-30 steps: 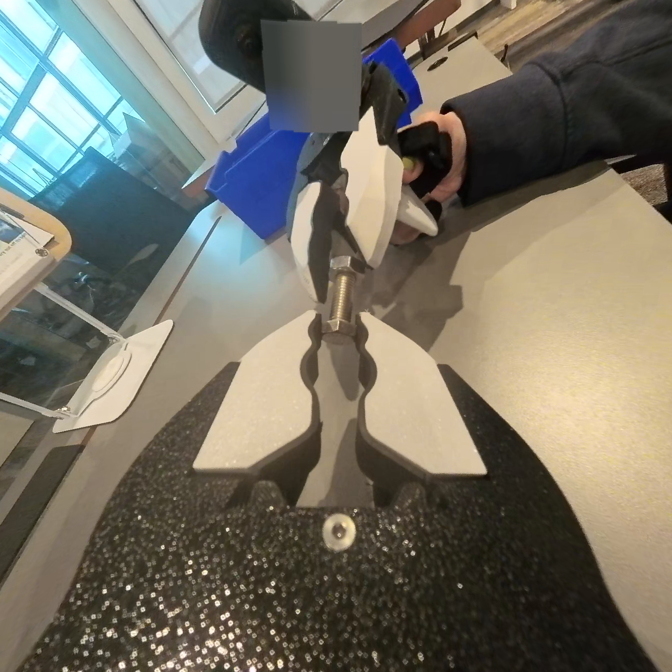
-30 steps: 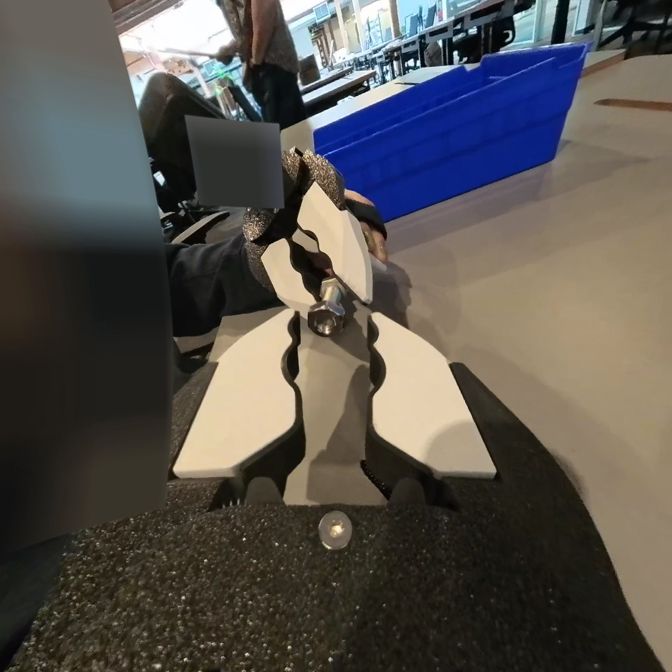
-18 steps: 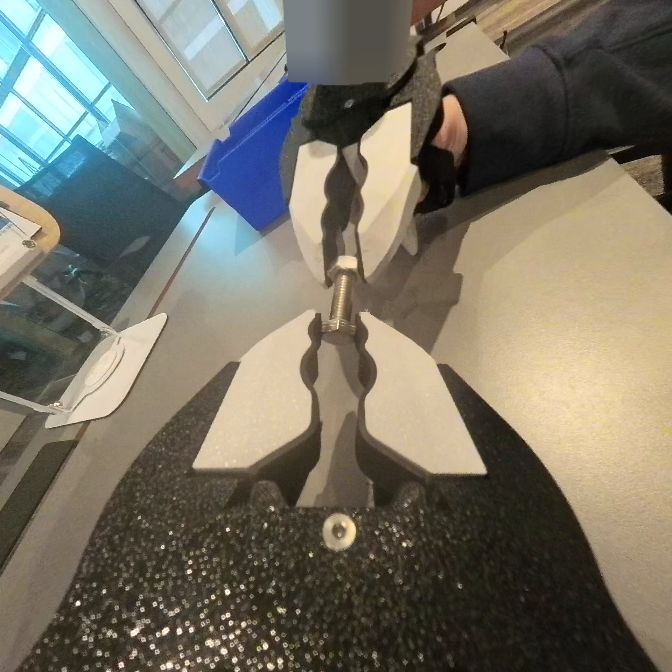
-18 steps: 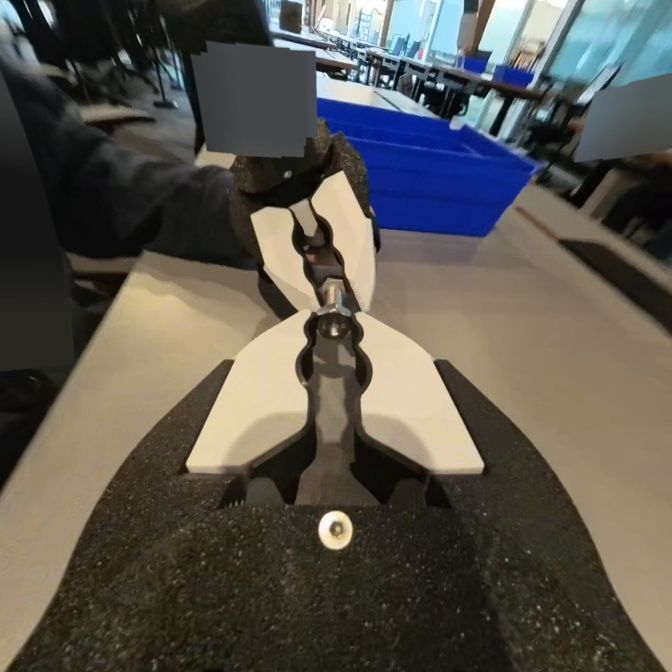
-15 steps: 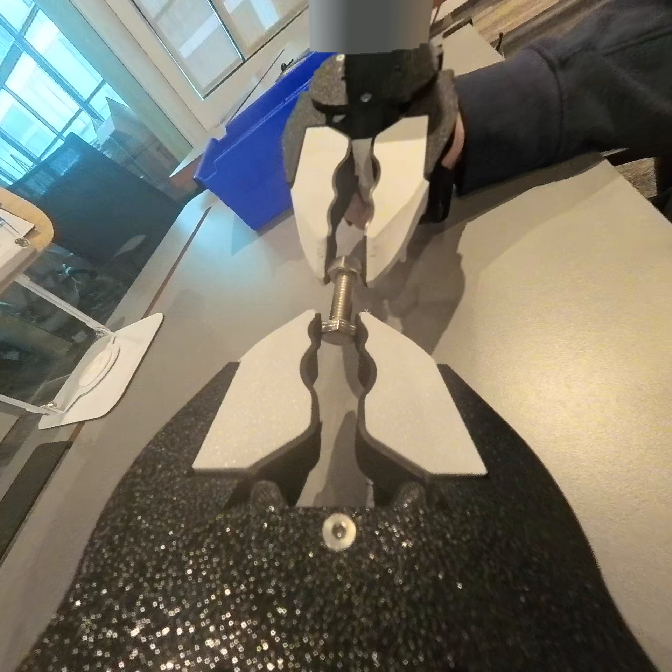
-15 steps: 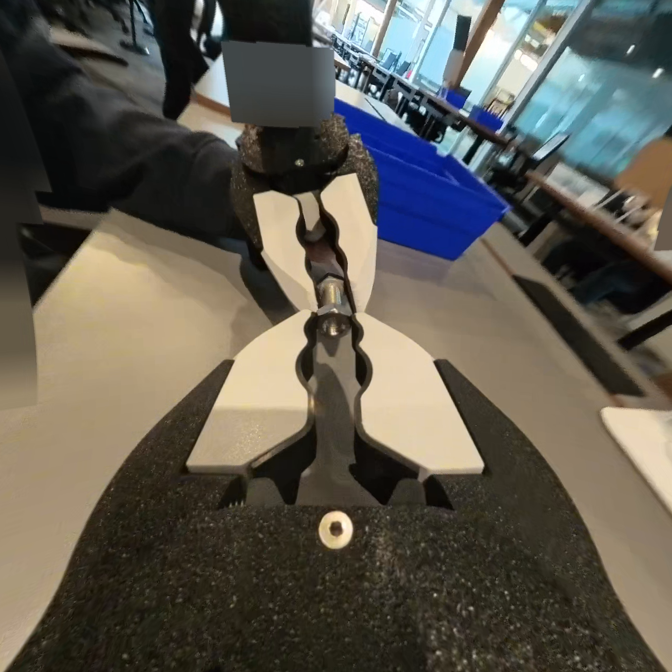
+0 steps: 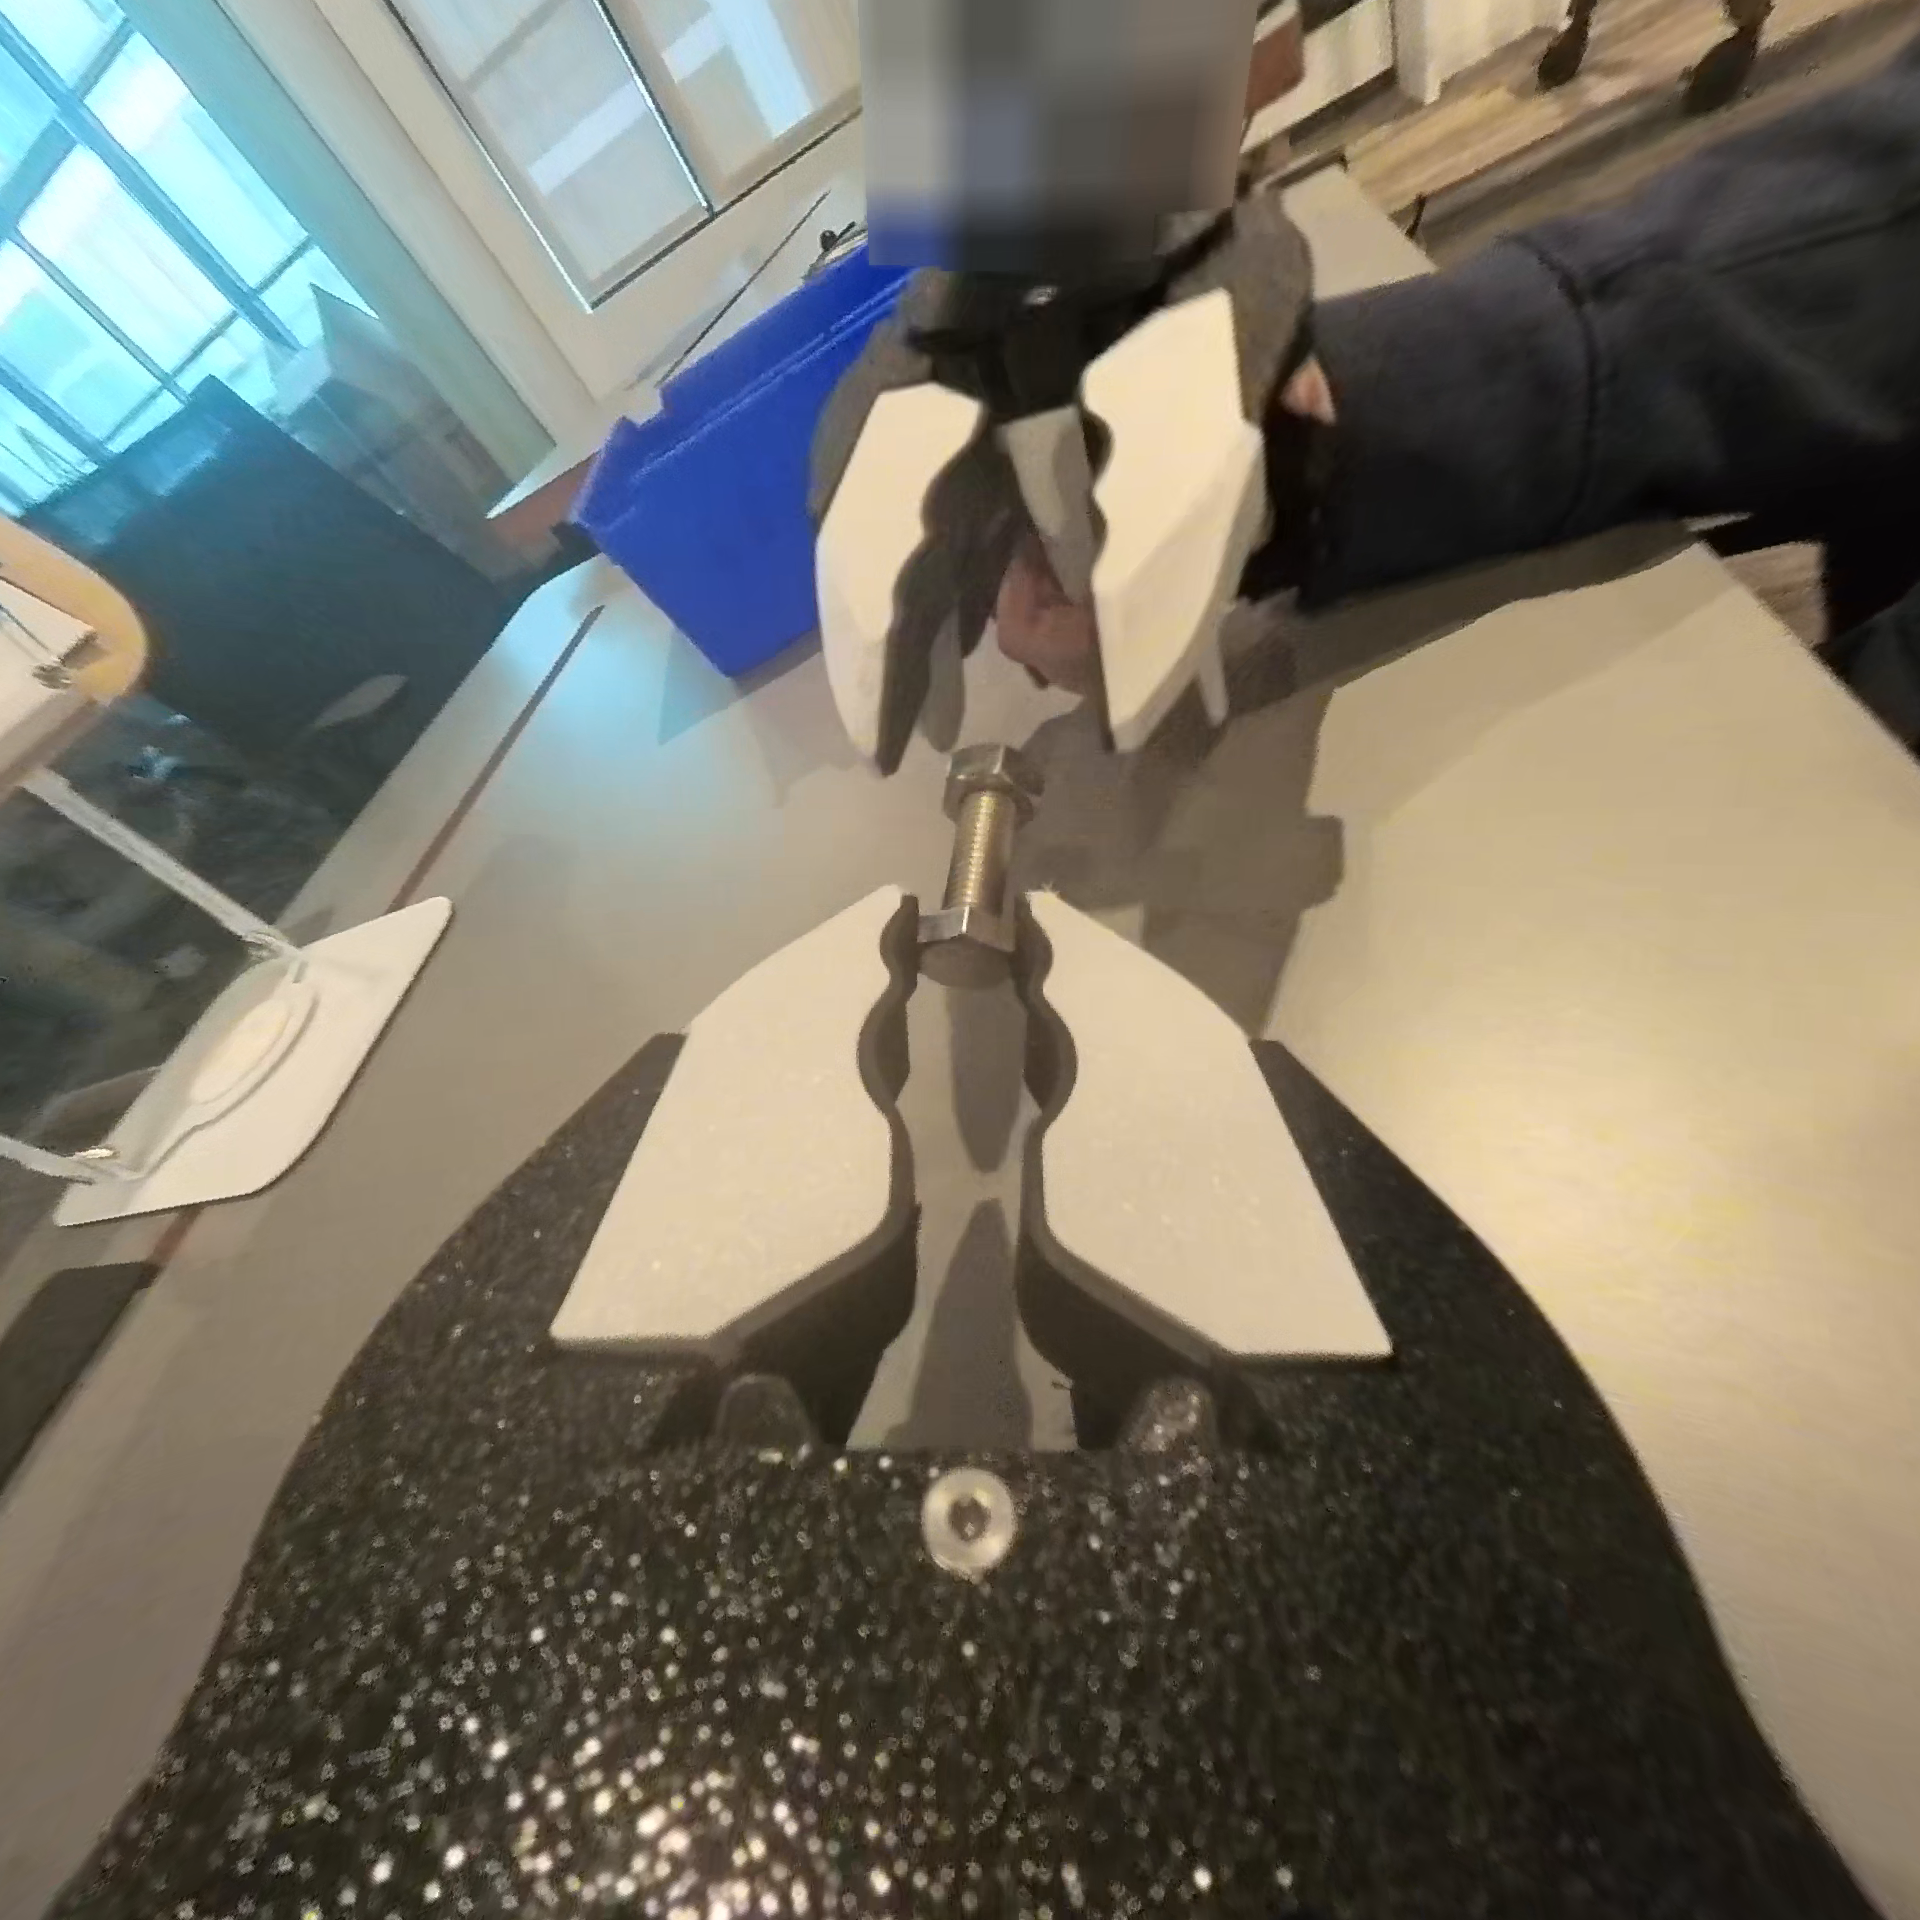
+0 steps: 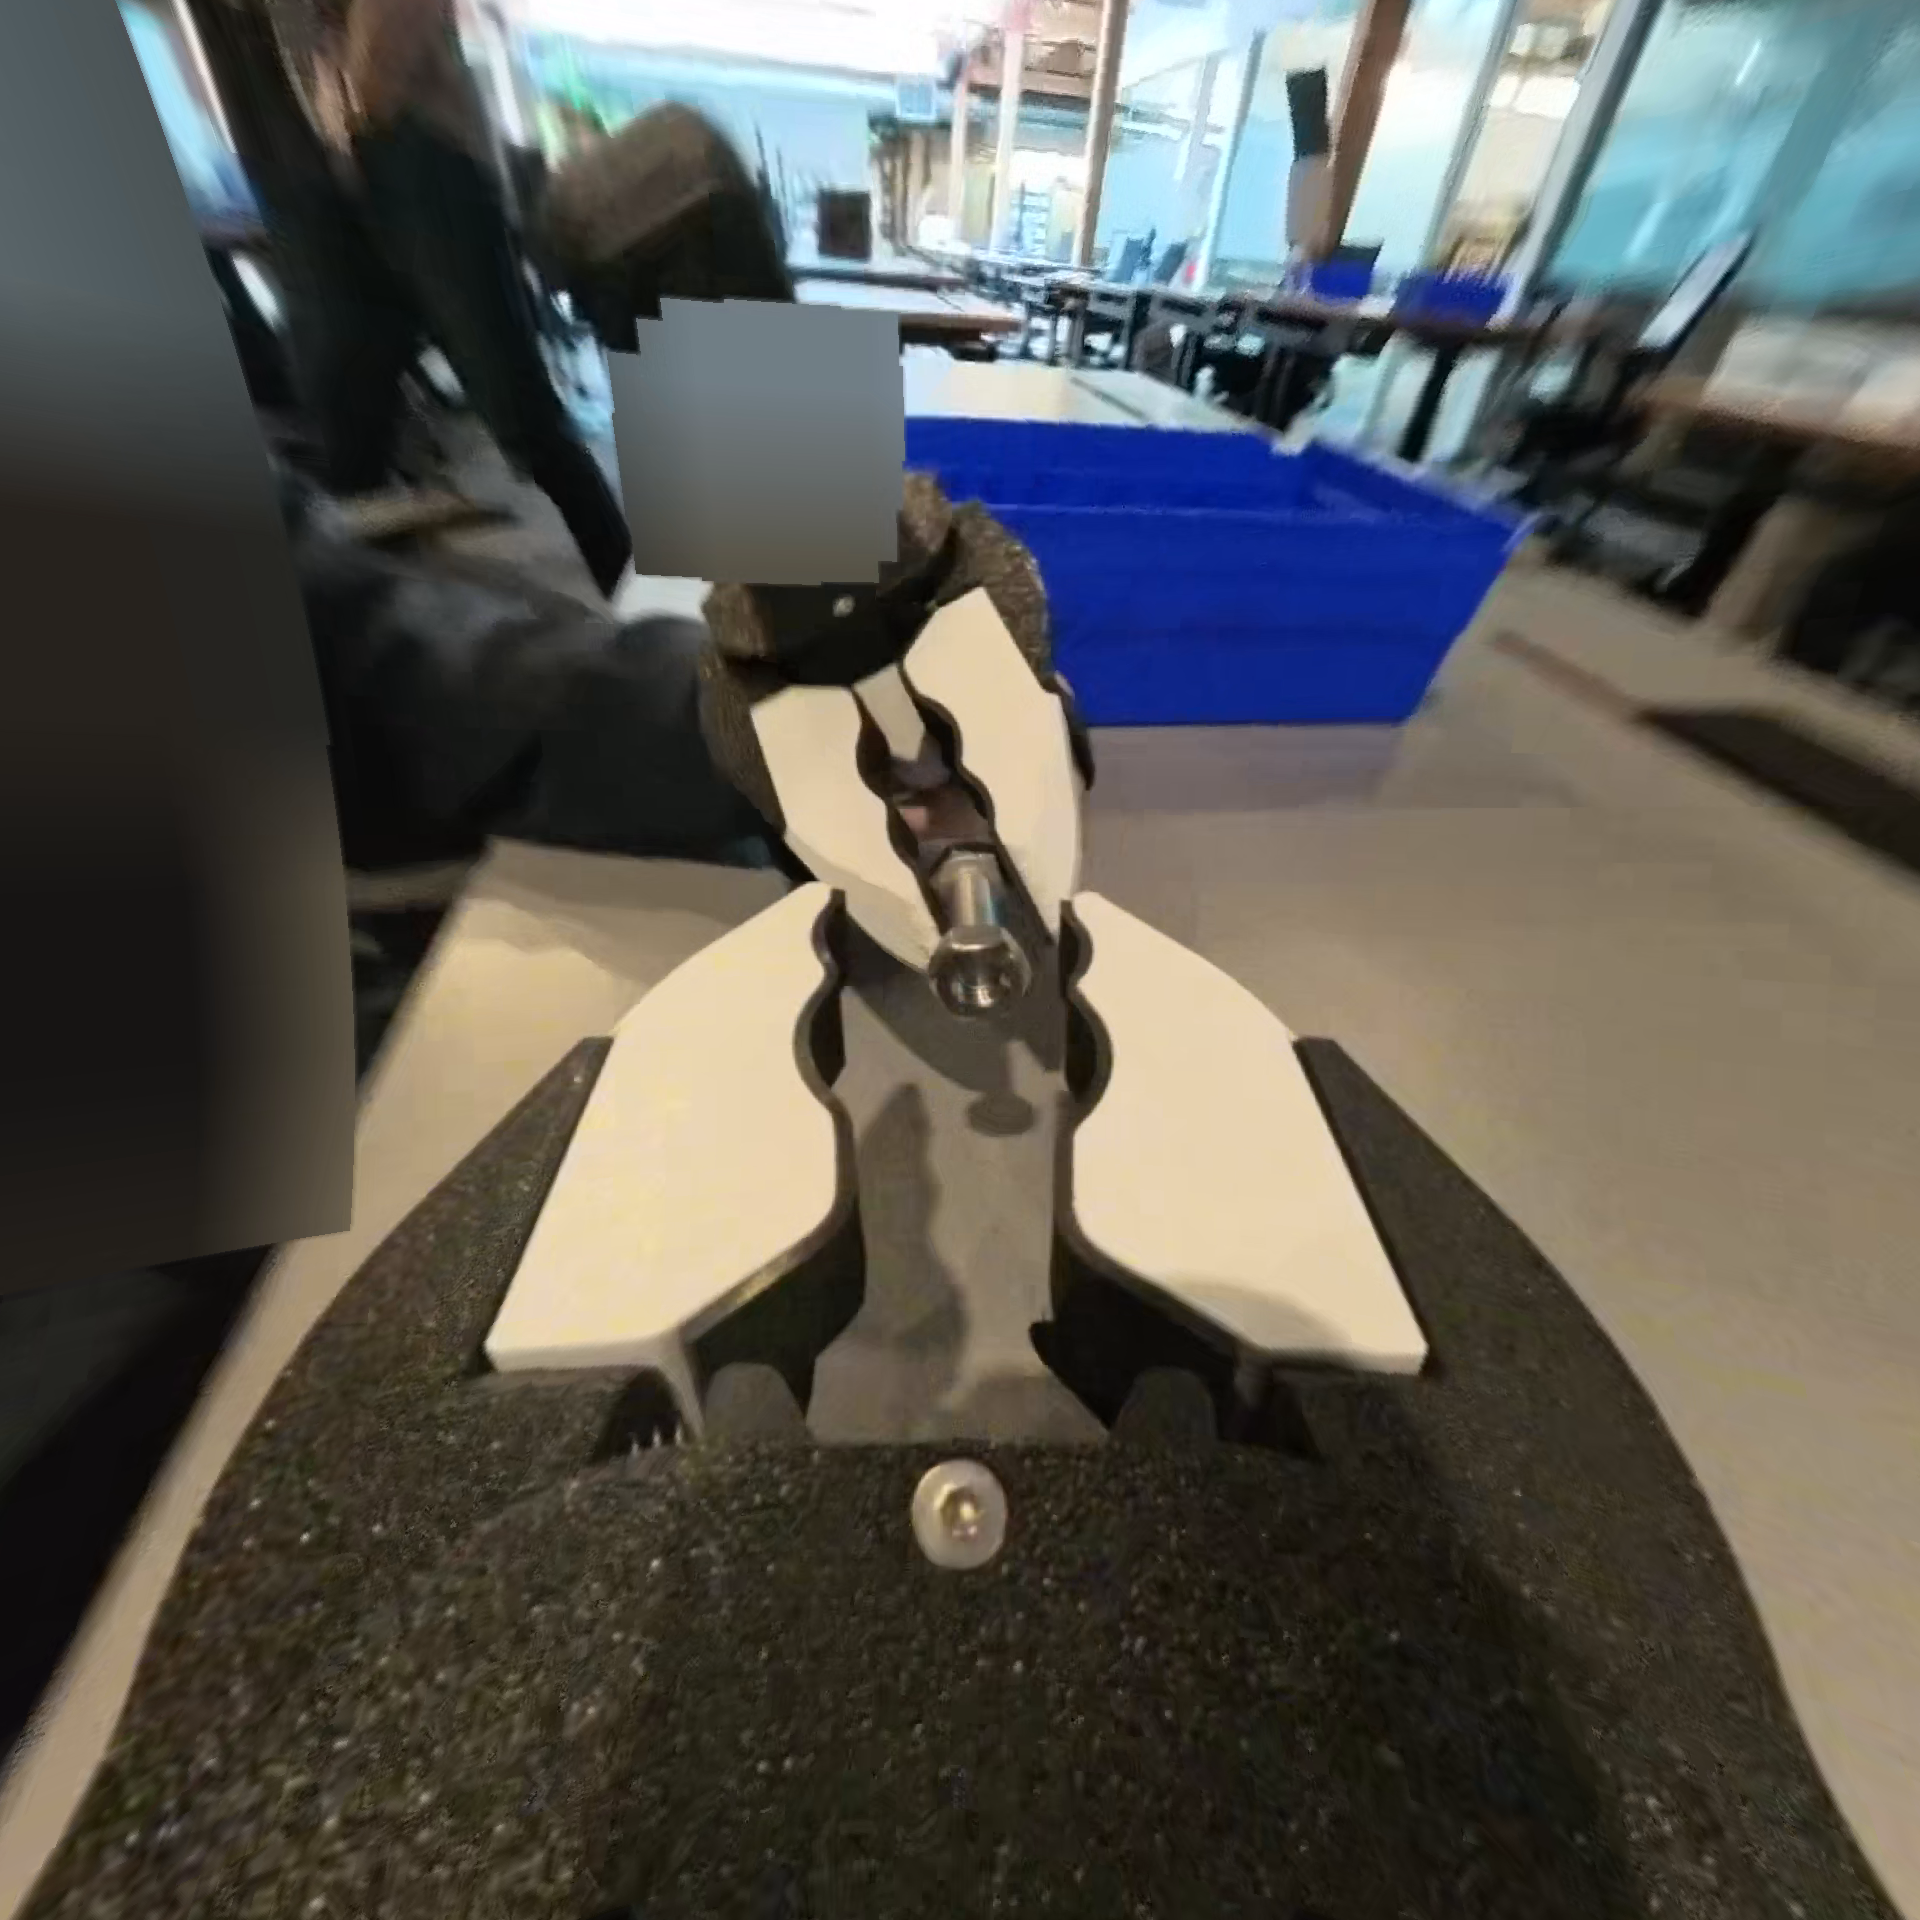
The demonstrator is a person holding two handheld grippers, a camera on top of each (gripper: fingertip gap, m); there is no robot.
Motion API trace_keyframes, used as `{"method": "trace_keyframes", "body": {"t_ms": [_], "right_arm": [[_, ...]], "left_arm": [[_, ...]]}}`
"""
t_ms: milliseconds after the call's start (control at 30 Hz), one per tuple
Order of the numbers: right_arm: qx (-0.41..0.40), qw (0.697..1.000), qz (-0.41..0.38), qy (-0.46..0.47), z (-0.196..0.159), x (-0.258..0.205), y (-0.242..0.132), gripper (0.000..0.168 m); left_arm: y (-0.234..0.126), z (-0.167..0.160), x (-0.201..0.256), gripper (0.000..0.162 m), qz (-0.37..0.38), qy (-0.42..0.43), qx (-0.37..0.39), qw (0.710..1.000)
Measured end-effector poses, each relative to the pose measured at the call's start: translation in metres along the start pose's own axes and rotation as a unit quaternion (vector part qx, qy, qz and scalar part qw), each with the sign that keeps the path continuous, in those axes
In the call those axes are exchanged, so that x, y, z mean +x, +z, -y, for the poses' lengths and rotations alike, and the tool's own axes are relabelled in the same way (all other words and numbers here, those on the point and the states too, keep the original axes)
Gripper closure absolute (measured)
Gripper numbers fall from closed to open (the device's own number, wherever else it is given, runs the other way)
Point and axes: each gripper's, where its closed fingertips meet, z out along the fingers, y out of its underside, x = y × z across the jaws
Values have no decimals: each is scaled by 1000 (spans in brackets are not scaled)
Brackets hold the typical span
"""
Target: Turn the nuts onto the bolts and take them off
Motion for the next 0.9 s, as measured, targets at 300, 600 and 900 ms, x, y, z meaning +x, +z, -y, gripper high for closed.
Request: {"method": "trace_keyframes", "body": {"t_ms": [300, 600, 900], "right_arm": [[-29, 971, 69, 228, -17, 2, 1, 133], [-48, 996, 18, 66, -20, 5, 4, 150], [-50, 968, -63, -237, -15, 5, 4, 150]], "left_arm": [[3, 4, -2, 145, 40, 74, -2, 996], [1, -1, -4, 145, 37, 68, -16, 997], [0, 0, 2, 145, -6, 4, -1, 1000]]}}
